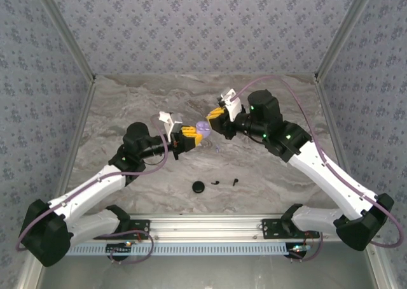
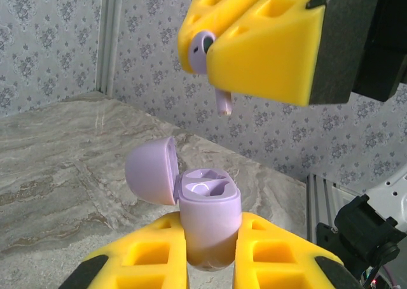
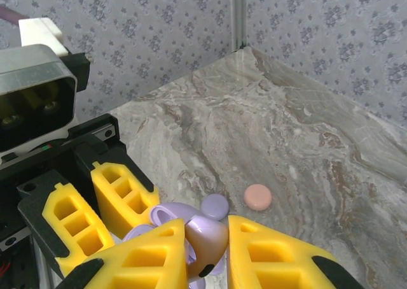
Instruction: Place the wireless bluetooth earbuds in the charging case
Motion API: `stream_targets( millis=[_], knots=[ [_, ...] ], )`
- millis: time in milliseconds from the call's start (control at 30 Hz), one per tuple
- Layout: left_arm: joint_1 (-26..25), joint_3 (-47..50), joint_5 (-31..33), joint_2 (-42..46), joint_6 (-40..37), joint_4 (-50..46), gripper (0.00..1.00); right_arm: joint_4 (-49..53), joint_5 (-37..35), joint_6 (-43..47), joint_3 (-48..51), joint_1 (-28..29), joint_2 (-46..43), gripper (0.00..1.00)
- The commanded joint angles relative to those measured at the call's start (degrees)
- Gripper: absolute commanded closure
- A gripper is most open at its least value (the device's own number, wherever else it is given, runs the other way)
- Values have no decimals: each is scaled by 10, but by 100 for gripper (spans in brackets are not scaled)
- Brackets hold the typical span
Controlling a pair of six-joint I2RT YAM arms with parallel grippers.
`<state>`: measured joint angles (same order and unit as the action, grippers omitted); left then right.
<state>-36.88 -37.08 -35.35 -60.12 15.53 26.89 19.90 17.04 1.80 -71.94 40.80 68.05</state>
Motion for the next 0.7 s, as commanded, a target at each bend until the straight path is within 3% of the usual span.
stream_targets(
  millis=[0,667],
  knots=[
    [-5,-24,-12,7,-9,20,100,-3,13,12,-12,9,7,79],
    [-4,-28,-5,10,-12,10,100,11,36,18,-19,24,30,79]
  ],
)
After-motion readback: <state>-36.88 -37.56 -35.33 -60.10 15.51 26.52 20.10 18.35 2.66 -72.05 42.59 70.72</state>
